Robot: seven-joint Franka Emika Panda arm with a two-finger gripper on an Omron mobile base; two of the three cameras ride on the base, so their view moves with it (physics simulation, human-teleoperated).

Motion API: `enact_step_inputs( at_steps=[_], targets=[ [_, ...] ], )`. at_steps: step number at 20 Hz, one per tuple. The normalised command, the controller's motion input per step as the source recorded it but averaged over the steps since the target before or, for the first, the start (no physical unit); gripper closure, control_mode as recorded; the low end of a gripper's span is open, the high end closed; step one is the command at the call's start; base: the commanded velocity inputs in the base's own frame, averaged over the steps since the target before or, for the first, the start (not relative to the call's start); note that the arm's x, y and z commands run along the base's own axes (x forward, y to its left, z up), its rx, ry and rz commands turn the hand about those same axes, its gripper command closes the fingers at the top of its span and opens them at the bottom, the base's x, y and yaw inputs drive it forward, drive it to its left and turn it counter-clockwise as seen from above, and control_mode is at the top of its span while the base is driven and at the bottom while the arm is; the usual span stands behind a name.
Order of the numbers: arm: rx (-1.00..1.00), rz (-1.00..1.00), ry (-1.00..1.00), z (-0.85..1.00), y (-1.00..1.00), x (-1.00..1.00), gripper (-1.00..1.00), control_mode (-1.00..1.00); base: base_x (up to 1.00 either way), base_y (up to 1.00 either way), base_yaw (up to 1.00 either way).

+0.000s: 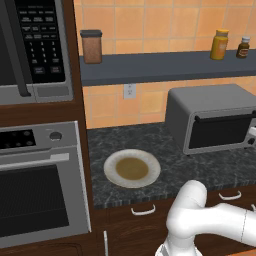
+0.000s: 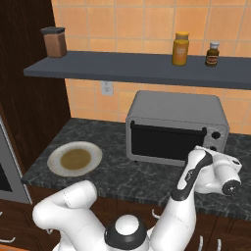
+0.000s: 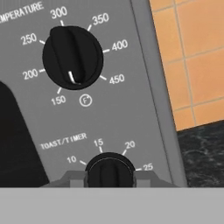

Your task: Pick up the kebab skewer and baguette bread, and place them inside the toaster oven. Close the toaster oven door and start by setting the timer.

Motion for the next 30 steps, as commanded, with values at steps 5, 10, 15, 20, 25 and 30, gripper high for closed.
enact_step_inputs(
  at_steps=[5, 10, 15, 20, 25, 30],
  targets=[
    [0.11, 0.00, 0.00, 0.00, 0.00, 0.00, 1.00, -1.00, 0.00, 0.00, 0.00],
    [0.11, 0.00, -0.02, 0.00, 0.00, 0.00, 1.00, -1.00, 0.00, 0.00, 0.00],
    [0.11, 0.00, -0.03, 0.00, 0.00, 0.00, 1.00, -1.00, 0.00, 0.00, 0.00],
    [0.11, 0.00, 0.00, 0.00, 0.00, 0.00, 1.00, -1.00, 0.00, 0.00, 0.00],
    [0.12, 0.00, 0.00, 0.00, 0.00, 0.00, 1.00, -1.00, 0.00, 0.00, 0.00],
    [0.12, 0.00, 0.00, 0.00, 0.00, 0.00, 1.00, -1.00, 0.00, 0.00, 0.00]
  ],
)
